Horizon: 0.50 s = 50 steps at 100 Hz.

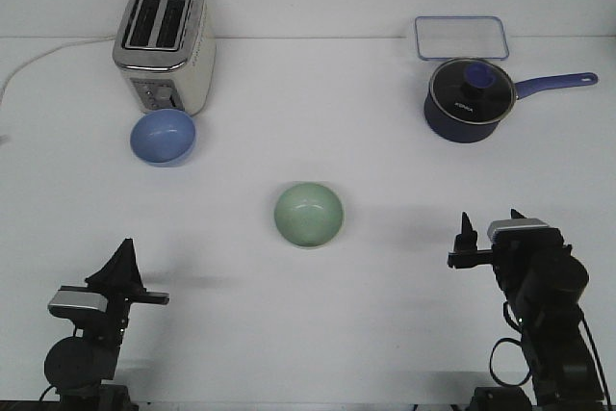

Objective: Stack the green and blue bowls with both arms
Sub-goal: 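Open the right gripper, lift away, and retract it toward the robot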

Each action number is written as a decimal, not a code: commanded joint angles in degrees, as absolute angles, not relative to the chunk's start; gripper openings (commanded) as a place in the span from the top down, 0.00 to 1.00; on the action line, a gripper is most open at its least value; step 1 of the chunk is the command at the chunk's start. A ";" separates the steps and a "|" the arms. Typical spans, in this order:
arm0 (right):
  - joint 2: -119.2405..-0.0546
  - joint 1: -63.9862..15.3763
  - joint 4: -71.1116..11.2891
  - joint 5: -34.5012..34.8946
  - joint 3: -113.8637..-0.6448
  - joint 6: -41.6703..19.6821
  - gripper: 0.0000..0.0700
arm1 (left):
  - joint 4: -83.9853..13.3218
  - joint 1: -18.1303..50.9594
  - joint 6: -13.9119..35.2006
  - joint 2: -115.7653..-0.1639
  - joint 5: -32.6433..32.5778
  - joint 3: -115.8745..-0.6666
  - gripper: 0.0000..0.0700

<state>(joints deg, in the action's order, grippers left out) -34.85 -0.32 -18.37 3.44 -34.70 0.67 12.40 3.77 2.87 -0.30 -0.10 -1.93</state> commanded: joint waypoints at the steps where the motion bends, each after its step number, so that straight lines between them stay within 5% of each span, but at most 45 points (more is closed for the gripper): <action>1: -33.19 -0.36 -14.85 4.12 -32.82 1.50 0.22 | 12.97 3.75 2.42 -0.19 -0.21 -0.80 0.98; 50: -29.67 -0.36 -9.28 4.91 -29.87 1.32 0.22 | 12.97 3.75 2.42 -0.19 -0.21 -0.80 0.98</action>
<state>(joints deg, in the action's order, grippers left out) -29.61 -0.32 -9.93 4.89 -29.63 1.15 12.40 3.77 2.87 -0.30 -0.10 -1.93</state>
